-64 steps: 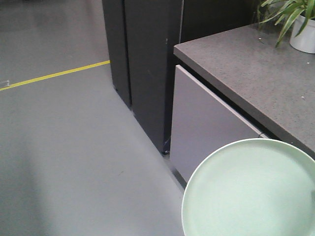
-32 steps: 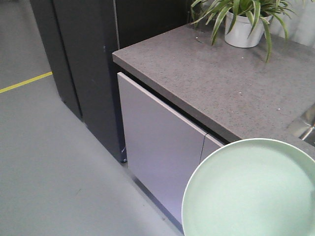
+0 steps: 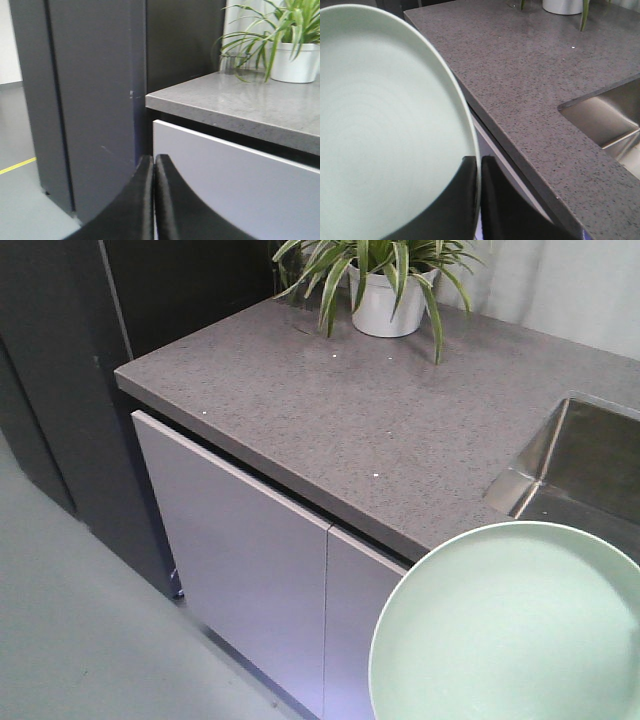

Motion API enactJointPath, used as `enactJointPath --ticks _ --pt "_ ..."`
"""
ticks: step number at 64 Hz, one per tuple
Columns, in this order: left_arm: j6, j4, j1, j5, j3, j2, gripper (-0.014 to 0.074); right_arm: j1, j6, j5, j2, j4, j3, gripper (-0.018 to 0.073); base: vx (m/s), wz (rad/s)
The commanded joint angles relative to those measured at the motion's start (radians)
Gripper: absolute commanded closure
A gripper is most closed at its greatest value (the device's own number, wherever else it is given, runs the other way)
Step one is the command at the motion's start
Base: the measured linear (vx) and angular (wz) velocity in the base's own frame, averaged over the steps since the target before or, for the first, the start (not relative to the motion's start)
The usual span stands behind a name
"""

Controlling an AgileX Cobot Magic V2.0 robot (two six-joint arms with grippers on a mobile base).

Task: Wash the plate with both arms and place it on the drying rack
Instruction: 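Hold the plate while driving up to the steel sink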

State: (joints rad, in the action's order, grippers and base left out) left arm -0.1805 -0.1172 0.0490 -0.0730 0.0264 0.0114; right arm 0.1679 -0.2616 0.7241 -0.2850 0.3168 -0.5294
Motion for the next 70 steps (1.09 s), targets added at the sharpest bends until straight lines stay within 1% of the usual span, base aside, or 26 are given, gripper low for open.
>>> enactJointPath --ticks 1,70 --pt "-0.009 0.000 -0.001 0.073 0.020 0.016 0.0602 -0.003 0.001 -0.078 -0.009 0.010 -0.027 0.0561 0.08 -0.31" --pt "-0.009 0.000 -0.001 0.073 0.020 0.016 0.0602 -0.003 0.001 -0.078 -0.009 0.010 -0.027 0.0561 0.07 -0.30"
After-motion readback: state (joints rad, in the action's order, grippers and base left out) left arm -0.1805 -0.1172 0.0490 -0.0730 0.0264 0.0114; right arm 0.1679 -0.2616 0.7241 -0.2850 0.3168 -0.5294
